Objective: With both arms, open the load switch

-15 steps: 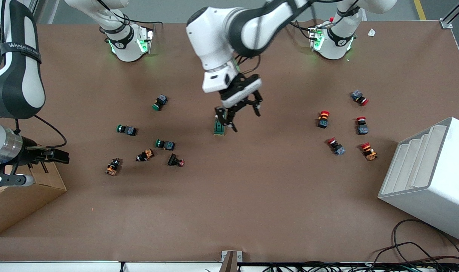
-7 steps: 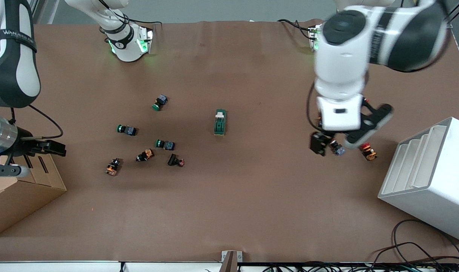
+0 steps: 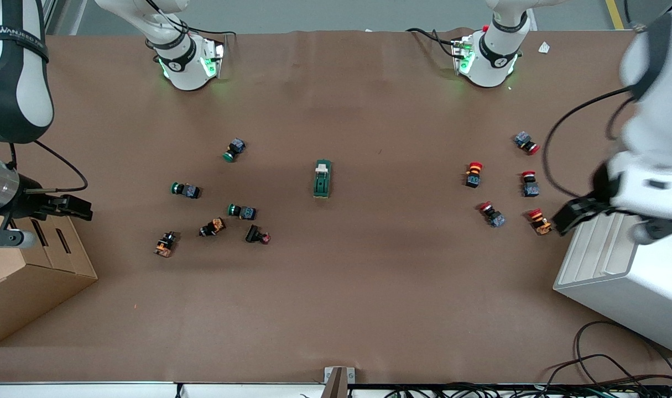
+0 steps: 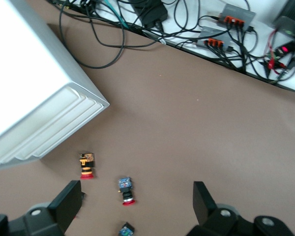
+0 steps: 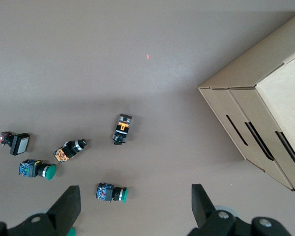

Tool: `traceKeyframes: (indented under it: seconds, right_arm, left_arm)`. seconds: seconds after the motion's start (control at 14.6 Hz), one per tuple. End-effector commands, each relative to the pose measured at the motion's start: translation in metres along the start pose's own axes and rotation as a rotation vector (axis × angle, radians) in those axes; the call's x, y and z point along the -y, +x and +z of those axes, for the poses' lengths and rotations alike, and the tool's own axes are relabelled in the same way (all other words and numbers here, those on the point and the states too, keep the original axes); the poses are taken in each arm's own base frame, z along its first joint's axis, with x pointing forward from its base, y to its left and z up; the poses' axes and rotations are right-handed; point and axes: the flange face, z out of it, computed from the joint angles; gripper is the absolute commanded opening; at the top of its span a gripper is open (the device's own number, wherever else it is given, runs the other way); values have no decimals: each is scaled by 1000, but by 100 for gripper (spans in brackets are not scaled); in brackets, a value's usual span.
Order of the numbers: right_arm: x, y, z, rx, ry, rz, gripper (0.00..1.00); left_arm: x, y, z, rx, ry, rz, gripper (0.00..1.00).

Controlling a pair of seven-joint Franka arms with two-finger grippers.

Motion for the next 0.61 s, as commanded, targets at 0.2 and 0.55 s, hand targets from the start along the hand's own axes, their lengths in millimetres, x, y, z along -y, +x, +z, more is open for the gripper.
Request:
traceKeyframes:
  seconds: [0.2, 0.55]
  right_arm:
    - [-6, -10, -10, -22, -3, -5, 100]
    - [-14, -18, -23, -32, 45, 22, 100]
  left_arm:
    - [102, -7, -48, 122, -93, 145, 100]
    - [118, -33, -70, 143, -70, 278, 100]
